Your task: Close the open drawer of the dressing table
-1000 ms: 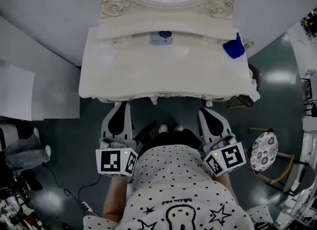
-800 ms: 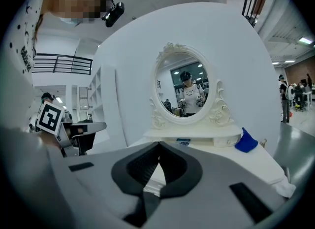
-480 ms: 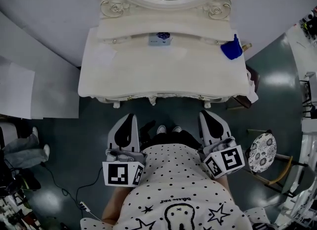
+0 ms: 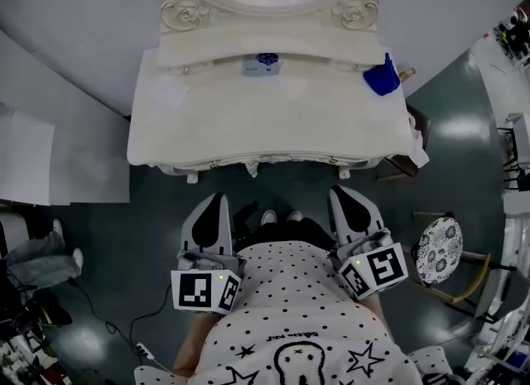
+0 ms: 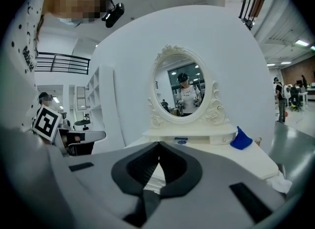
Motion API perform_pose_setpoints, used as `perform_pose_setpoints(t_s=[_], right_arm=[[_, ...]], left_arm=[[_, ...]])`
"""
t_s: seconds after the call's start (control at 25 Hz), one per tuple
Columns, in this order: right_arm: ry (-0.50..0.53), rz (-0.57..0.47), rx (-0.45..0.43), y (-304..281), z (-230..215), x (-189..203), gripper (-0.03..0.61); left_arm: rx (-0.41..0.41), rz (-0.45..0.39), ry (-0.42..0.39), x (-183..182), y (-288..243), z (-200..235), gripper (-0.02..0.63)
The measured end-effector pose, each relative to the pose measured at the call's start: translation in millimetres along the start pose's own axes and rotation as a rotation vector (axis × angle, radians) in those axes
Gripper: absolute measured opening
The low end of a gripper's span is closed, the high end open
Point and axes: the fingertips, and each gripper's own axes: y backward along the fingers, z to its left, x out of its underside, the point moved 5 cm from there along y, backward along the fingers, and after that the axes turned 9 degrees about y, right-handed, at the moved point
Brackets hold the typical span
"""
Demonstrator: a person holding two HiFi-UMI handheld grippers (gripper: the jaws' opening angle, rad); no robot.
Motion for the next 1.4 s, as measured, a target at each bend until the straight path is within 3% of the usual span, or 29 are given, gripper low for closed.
perform_pose_setpoints(t_s=[0.36,0.64,1.4], right_arm=[[0.001,0.004,0.001,1.2,8.3,-0.4,0.009],[0.006,-0.001,0.010,2.1,9.8,1.4,0.009],[0.026,0.018,0.011,-0.4,16.0,3.6,0.009]], left_arm=[[0.012,0.006,0.015,-1.4,5.3,5.0,0.011],[-0.015,-0.017,0.074,1.1,9.7,17.1,0.011],[-0.007,-0.005,0.074,1.1,9.2,22.0,0.011]])
